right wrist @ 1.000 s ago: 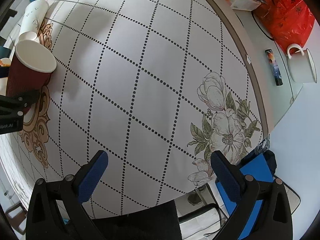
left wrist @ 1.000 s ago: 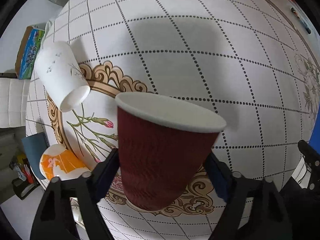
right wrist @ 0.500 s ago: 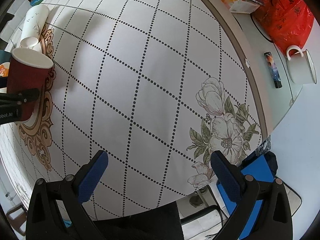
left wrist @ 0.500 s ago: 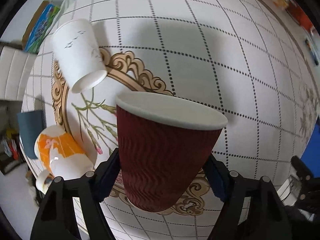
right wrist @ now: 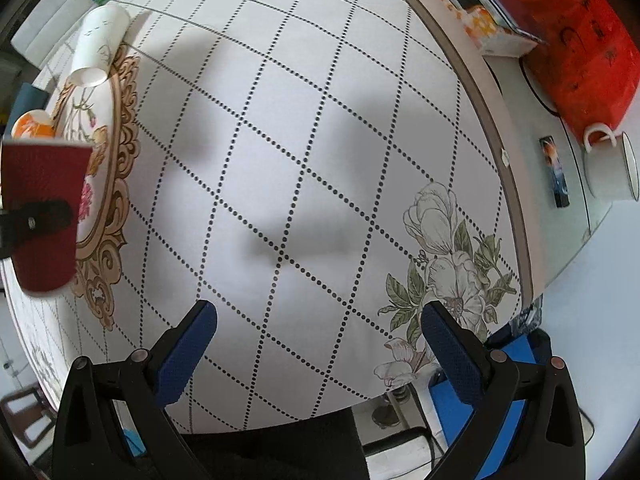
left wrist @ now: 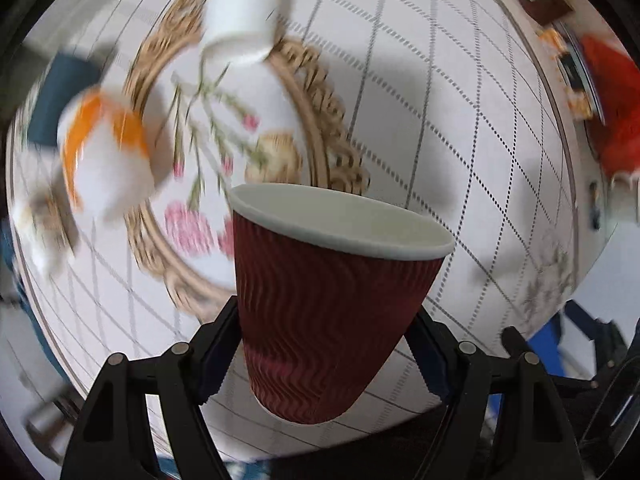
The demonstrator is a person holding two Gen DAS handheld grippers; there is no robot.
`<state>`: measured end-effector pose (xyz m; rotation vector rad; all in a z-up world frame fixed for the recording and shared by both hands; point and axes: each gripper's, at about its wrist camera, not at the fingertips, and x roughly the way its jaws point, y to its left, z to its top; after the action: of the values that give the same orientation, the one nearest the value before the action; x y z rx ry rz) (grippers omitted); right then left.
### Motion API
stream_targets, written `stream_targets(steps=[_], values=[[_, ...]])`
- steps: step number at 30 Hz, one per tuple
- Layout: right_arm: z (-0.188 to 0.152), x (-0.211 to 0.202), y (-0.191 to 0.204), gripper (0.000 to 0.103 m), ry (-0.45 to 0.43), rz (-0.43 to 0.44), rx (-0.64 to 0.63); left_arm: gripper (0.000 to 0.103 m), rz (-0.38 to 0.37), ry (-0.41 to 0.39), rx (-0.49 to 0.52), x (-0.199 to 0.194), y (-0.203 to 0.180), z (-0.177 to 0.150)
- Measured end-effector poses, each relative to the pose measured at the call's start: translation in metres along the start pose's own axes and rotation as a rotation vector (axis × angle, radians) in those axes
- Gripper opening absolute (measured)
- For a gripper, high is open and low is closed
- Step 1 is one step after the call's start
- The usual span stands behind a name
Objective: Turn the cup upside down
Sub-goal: 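Grasp the dark red cup with the left gripper and lift it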
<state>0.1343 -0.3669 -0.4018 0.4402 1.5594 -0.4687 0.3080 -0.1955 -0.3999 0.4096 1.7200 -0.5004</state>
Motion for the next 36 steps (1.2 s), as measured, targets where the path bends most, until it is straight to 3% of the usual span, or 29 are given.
stream_targets(steps=[12, 14, 18, 24, 32, 36], values=[[-0.035, -0.003, 0.010, 0.103, -0.016, 0.028, -0.194, 0.076, -0.243, 0.037, -0.440, 0.034, 0.058, -0.091], [-0.043, 0.000, 0.010, 0.103, -0.012, 0.024, -0.221, 0.076, -0.269, 0.043, -0.484, 0.023, 0.031, -0.099], [-0.056, 0.006, 0.008, 0.103, 0.003, 0.016, -0.263, 0.076, -0.324, 0.055, -0.558, 0.034, 0.014, -0.127], [-0.068, 0.016, 0.000, 0.103, 0.022, -0.003, -0.277, 0.077, -0.331, 0.067, -0.555, 0.050, -0.007, -0.133], [-0.070, 0.024, -0.016, 0.103, 0.028, -0.028, -0.230, 0.077, -0.257, 0.056, -0.491, 0.059, -0.046, -0.116], [-0.059, 0.024, -0.016, 0.103, 0.027, -0.032, -0.219, 0.079, -0.242, 0.058, -0.473, 0.057, -0.044, -0.115]])
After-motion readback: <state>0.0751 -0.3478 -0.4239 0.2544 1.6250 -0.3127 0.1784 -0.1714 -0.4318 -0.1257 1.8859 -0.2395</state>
